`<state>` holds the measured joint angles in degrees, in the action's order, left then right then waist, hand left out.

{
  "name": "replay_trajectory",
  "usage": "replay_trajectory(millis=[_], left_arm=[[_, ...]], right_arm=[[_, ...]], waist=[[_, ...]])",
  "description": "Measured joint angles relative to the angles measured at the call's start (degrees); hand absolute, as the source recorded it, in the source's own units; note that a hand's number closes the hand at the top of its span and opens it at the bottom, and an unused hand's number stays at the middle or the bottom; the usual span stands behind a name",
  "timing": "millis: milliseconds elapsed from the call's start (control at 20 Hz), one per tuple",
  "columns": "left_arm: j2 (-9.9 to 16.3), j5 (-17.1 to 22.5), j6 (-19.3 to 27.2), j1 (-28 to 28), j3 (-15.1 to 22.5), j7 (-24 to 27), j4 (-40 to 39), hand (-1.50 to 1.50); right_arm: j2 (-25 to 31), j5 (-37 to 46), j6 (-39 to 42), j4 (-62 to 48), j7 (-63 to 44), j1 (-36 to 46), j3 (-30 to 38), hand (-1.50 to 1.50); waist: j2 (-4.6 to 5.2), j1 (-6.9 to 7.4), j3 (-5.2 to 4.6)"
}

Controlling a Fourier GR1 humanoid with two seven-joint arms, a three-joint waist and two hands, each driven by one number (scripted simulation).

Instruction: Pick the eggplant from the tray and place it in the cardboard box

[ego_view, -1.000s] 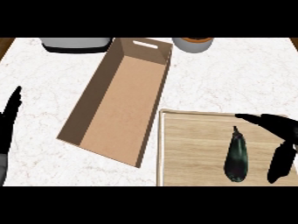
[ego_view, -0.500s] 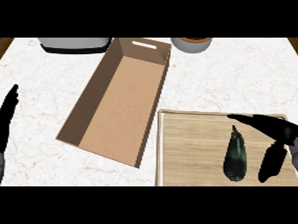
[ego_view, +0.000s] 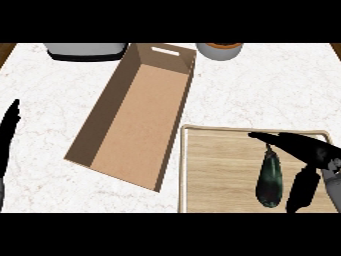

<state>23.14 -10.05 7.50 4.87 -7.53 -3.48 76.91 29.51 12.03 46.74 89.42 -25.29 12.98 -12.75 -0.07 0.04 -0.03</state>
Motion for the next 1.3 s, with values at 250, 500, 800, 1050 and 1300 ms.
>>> replay_trajectory(millis=[250,500,800,1050,1300], left_arm=[[-0.86,-1.01,-0.33,0.71,-0.43,-0.12,-0.31,0.0],[-1.6,-1.9,-0.72,0.43,-0.96,0.68,-0.77,0.0],[-2.0,-2.71,-0.95,1.37,-1.72,0.63,-1.3,0.0],[-2.71,-2.99,-1.38,0.17,-1.54,-0.62,1.06,0.0],[-2.23,-2.62,-2.49,0.8,-2.07,-1.09,1.53,0.0]], right_arm=[[-1.86,1.69,2.21,0.04,-3.96,0.47,-0.01,-1.5],[-4.3,5.64,2.07,-0.78,-6.3,-0.22,-1.17,-1.5],[-4.08,15.35,-4.82,-1.71,1.6,-0.5,-2.31,1.5],[-4.35,23.39,-12.6,-4.61,7.74,0.45,-3.75,1.5],[-2.46,28.19,-18.59,-9.65,17.45,4.46,-3.71,1.5]], waist=[[0.02,0.03,0.01],[-0.2,-0.04,-0.25],[-0.56,0.11,-0.54],[-0.9,0.29,-0.84],[-0.28,0.79,-0.34]])
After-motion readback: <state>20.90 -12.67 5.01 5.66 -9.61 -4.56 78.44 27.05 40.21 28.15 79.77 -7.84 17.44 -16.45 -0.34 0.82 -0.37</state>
